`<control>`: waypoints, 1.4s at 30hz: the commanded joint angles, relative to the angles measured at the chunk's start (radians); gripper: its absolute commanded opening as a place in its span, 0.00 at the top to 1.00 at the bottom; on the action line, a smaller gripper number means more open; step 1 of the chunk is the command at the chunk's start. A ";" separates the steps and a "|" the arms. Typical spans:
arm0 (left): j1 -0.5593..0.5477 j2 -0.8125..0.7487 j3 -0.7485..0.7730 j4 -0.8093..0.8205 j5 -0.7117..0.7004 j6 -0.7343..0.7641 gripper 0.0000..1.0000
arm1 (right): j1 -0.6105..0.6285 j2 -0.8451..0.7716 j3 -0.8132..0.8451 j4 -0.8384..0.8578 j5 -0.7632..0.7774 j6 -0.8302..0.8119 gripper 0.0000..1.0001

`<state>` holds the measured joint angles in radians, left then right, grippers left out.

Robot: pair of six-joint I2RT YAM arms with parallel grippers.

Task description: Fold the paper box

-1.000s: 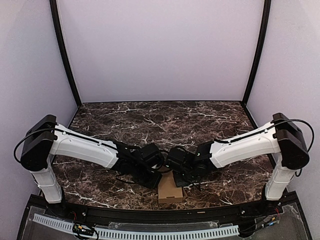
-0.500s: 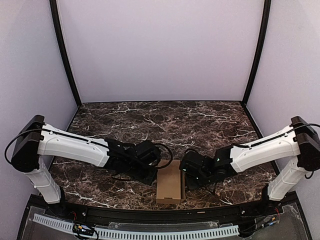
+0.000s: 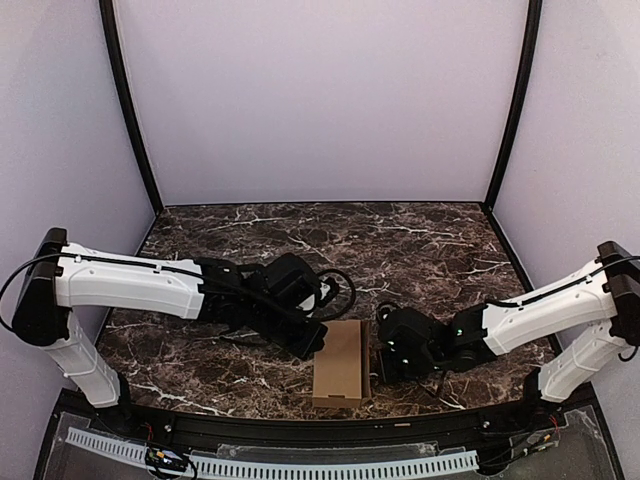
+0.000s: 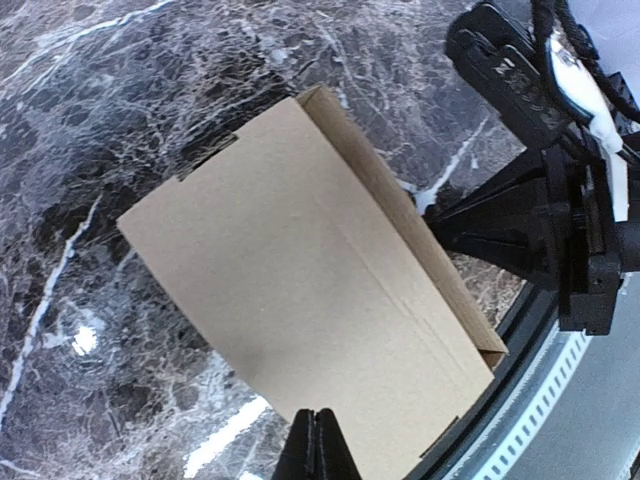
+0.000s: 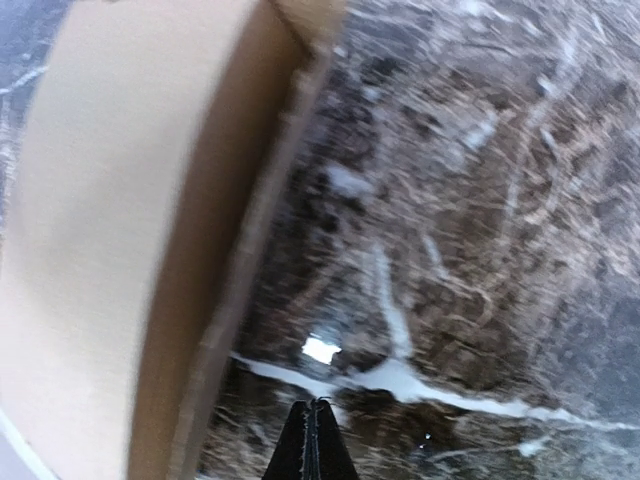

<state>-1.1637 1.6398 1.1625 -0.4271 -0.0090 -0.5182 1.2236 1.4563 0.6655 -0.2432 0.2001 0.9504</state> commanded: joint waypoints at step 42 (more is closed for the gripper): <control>0.063 -0.116 -0.160 0.008 -0.043 0.017 0.99 | -0.011 -0.051 0.011 0.123 -0.019 -0.035 1.00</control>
<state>-1.1023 1.5040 0.9699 -0.3927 -0.0528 -0.5213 1.2171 1.4185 0.7143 -0.0254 0.1192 0.8783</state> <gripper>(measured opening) 0.008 0.003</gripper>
